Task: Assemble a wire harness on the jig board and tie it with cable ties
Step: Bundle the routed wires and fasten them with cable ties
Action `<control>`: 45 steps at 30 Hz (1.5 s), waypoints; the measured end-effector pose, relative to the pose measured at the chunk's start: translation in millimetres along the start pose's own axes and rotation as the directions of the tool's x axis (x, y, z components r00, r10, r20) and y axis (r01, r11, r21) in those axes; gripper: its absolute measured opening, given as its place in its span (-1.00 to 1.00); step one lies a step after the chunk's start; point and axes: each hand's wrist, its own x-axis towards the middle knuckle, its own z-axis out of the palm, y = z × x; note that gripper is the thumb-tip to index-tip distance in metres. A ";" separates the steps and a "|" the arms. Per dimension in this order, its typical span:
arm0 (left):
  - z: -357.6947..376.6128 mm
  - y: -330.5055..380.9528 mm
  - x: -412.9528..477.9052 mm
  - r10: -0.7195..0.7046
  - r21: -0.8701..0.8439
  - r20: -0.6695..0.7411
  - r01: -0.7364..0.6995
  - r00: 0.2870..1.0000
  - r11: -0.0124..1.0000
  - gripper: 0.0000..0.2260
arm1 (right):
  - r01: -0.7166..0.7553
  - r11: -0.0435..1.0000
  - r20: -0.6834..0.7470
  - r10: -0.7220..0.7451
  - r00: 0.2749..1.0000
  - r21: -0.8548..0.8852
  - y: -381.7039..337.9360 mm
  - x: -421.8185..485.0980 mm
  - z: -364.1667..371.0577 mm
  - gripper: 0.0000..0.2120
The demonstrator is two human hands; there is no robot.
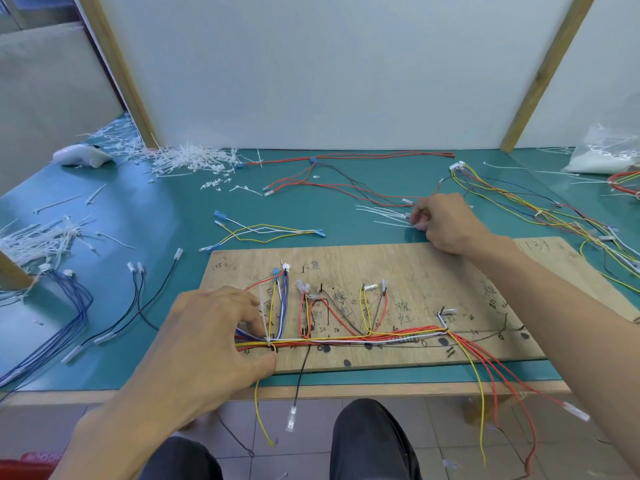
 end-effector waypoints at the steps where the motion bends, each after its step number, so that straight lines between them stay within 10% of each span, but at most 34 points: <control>1: -0.1 0.5 -0.4 0.001 -0.001 -0.002 -0.001 1.000 1.000 -0.75 | -0.001 1.000 -0.005 0.001 1.000 0.004 -0.4 0.2 0.3 -0.80; 16: -9.5 6.4 -2.8 -0.033 -0.087 0.041 0.036 0.999 0.996 -0.66 | 0.152 0.954 -0.161 -0.113 0.980 0.258 -50.7 -50.8 -29.9 -0.81; 25: -3.4 40.8 -29.0 0.195 0.044 -0.382 -0.193 0.903 0.980 -0.46 | 0.552 0.825 -0.152 -0.535 0.831 0.118 -139.1 -189.0 -27.3 -0.39; 33: -2.9 49.3 -54.5 0.253 -0.018 -0.346 -0.276 0.903 0.961 -0.82 | 0.587 0.745 -0.286 -0.515 0.808 0.317 -156.8 -225.7 -9.0 -0.55; 38: 3.9 48.5 -64.1 0.065 -0.357 -0.285 -0.169 0.956 0.919 -0.86 | 0.191 0.326 -0.144 -0.161 0.976 0.926 -171.7 -248.3 -1.7 -0.88; 45: 14.5 52.3 -68.0 0.032 -0.481 -0.224 -0.139 0.974 0.865 -0.86 | 0.034 -0.051 -0.030 0.074 0.997 0.998 -184.7 -259.5 14.1 -0.84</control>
